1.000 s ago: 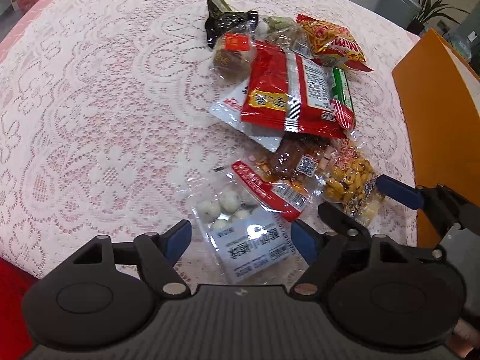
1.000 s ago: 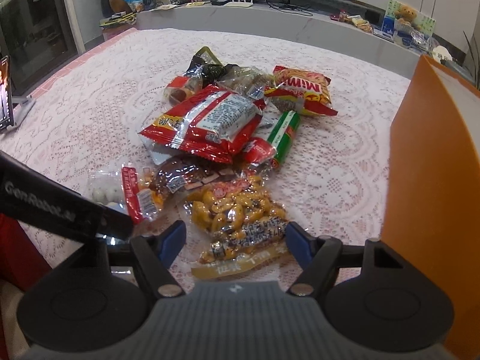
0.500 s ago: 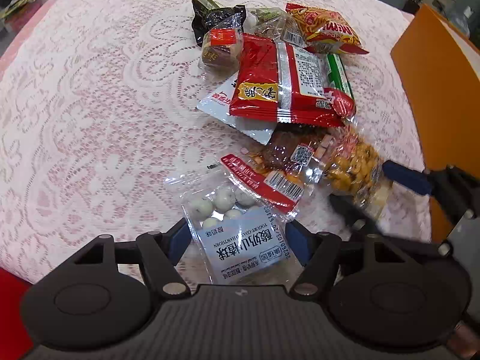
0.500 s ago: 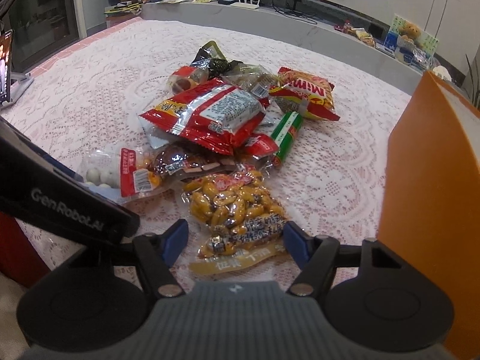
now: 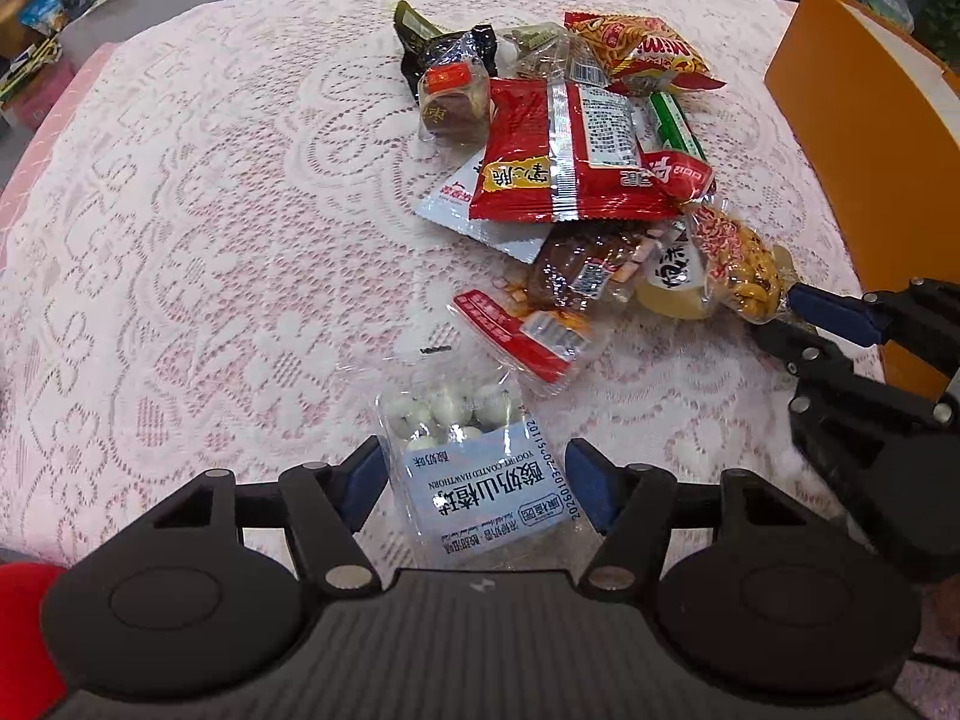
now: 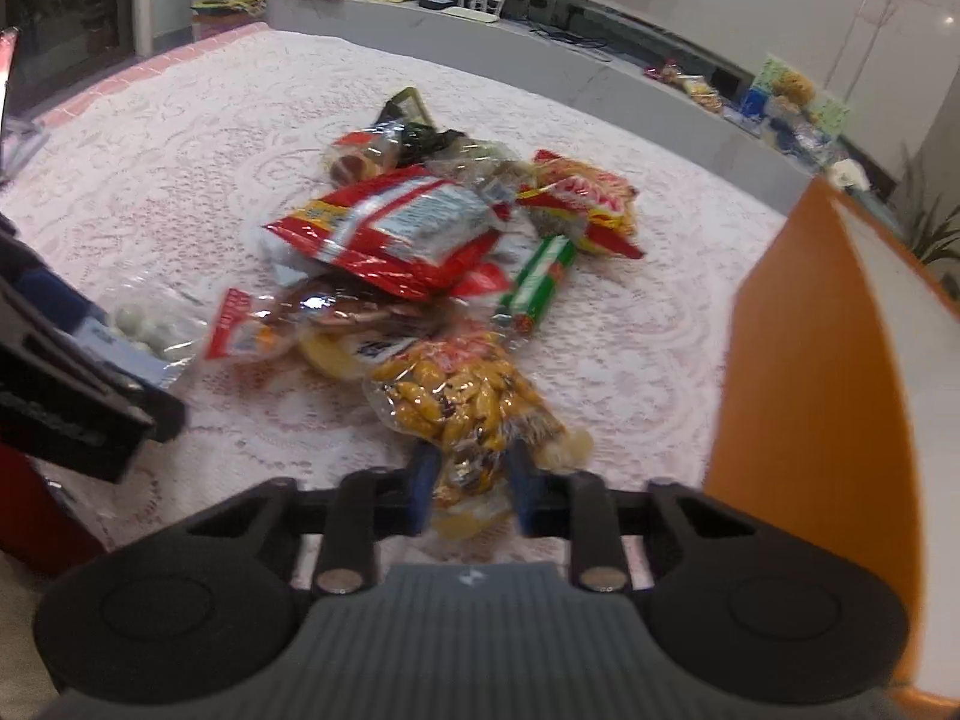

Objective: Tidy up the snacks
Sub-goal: 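Grasp the clear peanut bag with the right tool while the left tool grasps the quail-egg pack, then carry both packets into the orange box and open both tools to release them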

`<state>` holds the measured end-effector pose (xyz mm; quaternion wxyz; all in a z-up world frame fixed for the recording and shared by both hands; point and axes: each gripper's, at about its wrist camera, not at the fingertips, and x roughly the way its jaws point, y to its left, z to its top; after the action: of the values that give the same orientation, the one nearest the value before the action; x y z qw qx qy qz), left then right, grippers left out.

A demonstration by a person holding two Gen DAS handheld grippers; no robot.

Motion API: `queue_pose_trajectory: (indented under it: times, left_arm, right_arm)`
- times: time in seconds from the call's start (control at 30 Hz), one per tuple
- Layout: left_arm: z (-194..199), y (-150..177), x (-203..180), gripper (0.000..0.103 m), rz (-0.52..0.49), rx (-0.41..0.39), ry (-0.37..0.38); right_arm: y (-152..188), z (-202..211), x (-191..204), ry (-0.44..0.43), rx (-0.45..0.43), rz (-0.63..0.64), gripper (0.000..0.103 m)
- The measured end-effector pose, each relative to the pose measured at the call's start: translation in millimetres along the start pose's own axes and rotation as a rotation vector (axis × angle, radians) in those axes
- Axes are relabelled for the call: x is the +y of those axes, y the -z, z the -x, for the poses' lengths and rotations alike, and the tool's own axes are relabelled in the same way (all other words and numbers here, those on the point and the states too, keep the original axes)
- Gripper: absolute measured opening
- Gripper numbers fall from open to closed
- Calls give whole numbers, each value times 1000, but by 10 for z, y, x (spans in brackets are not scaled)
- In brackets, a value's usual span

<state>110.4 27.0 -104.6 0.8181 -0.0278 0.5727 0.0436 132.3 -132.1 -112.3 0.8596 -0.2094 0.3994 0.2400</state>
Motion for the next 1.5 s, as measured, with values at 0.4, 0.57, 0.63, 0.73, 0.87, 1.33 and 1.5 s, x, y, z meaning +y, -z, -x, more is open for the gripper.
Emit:
queue_pose_trajectory:
  times: [0.4, 0.57, 0.63, 0.73, 0.87, 1.33, 1.5]
  left_arm:
    - [324, 130, 229, 71, 49, -100, 51]
    - [431, 147, 262, 71, 52, -158, 79]
    - [420, 124, 273, 70, 49, -162, 87]
    - [463, 118, 267, 71, 45, -187, 110]
    - [536, 44, 215, 71, 18, -216, 107]
    - [688, -251, -23, 70, -57, -255, 154]
    - [800, -380, -104, 70, -83, -279, 160]
  right_arm:
    - [-24, 306, -60, 6, 42, -102, 12]
    - [-47, 415, -54, 2, 45, -116, 11]
    - [-51, 452, -46, -12, 37, -118, 11]
    - [-64, 475, -62, -19, 36, -153, 10]
    - [-112, 570, -163, -67, 21, -230, 7]
    - [-471, 833, -269, -101, -32, -180, 7]
    - [-645, 916, -318, -90, -35, -125, 6]
